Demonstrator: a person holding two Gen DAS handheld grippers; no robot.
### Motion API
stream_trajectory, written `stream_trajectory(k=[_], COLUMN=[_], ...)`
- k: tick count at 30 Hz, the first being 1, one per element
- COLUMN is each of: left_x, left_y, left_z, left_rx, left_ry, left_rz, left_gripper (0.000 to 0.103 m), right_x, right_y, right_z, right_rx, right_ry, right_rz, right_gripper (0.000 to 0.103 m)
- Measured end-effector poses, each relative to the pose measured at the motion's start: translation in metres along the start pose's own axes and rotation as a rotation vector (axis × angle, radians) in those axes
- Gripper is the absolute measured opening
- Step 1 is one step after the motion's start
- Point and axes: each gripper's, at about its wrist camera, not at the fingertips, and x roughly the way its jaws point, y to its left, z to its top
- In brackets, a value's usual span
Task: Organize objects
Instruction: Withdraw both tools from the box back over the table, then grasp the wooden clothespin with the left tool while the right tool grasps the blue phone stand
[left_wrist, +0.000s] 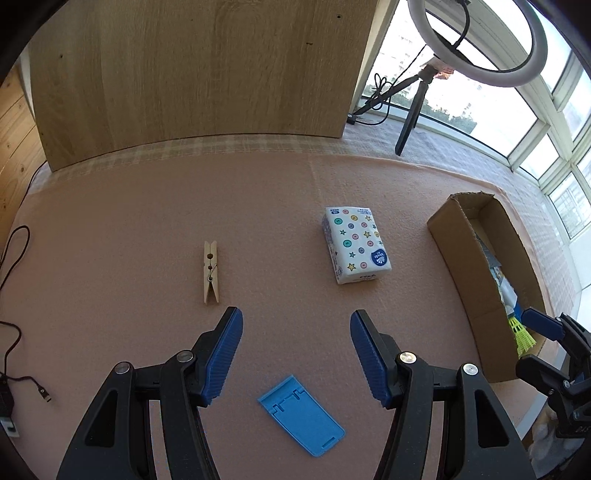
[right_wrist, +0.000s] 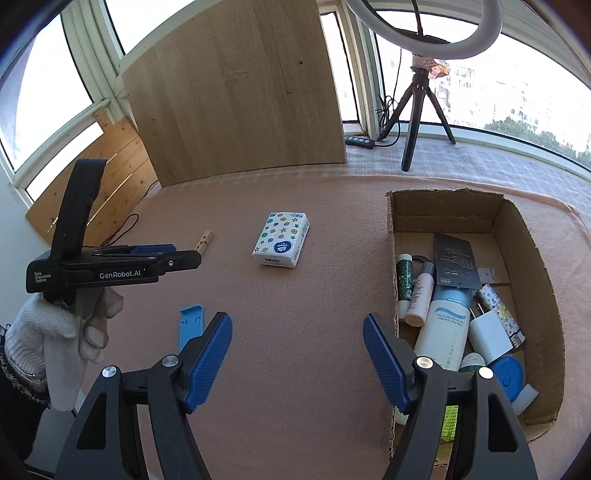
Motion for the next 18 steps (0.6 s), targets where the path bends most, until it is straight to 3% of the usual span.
stream_trajectory(k=[9,18], left_x=[0.026,0.067], left_y=[0.060,0.076], left_z=[0.017,0.041], left_rx=[-0.057,-0.071], left_ry=[0.059,0.111], left_rz=[0.044,0.041], left_gripper=[0.064,0.061], right_x=[0.039,0.074], right_y=[0.059,0.091], right_z=[-0.009,-0.023], right_rx=[-0.076,-0.075], right_ry=[0.113,0.208], right_rz=[0.034,0.044], right_gripper=[0.070,0.070])
